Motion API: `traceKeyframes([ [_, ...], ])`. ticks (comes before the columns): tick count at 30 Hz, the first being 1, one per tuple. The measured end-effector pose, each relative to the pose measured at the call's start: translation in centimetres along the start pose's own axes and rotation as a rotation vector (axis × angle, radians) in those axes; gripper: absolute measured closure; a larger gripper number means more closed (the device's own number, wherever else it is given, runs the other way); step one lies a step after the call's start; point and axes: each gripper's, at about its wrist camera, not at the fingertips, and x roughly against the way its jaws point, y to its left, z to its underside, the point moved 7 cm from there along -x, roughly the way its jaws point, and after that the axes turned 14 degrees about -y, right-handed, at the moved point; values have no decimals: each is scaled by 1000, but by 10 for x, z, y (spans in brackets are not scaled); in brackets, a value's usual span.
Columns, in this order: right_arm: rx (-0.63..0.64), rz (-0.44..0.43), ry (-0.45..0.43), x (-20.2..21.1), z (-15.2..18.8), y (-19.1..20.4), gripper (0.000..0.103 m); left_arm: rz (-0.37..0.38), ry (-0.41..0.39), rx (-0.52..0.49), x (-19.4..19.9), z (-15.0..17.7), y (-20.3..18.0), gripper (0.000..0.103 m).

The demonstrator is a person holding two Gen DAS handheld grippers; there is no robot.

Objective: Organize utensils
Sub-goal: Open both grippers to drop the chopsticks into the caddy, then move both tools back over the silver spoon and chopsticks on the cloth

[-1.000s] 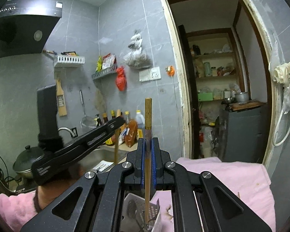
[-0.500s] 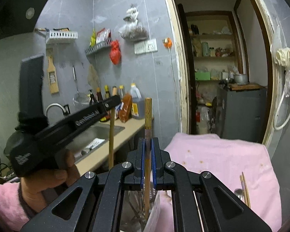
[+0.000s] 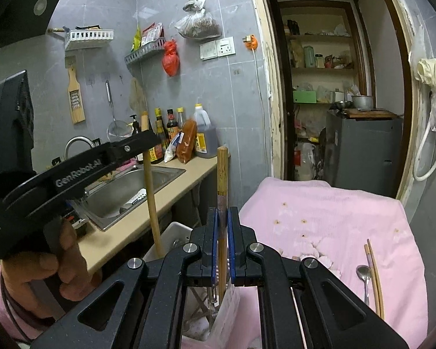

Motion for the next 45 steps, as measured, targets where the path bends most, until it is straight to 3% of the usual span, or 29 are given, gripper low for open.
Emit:
traceKeyframes([
  [5,-1,-2,2,1,2,1,97,4,4,8,4,-2,1,94],
  [11,-1,-5,4,2,2,2,97,-6,-8,-70,11,-8,-1,94],
  [18,-10,-3,14,5,4,3,97,-1,52,-47,15,5,4,94],
  [20,-16,-1,22,6,4,2,94,-1,67,-38,16,8,5,94],
  [22,-24,2,19,9,3,1,81,-3,78,-23,18,11,7,94],
  [24,-33,2,7,13,0,-1,74,-7,90,-6,20,12,9,94],
  [27,-36,18,-6,18,-5,-4,74,-18,103,4,22,13,11,93],
  [29,-42,35,-18,24,-10,-8,65,-22,110,8,23,13,11,88],
  [31,-55,63,-40,31,-16,-16,47,-22,110,7,24,13,11,74],
  [34,-69,103,-64,41,-26,-30,38,-21,106,10,26,11,6,57],
  [38,-85,165,-93,54,-38,-53,24,-18,101,-8,27,8,-5,42],
  [40,-94,201,-107,62,-44,-67,14,-13,95,-25,28,6,-14,27],
  [45,-81,285,-143,79,-55,-101,3,10,79,-61,25,1,-40,13],
])
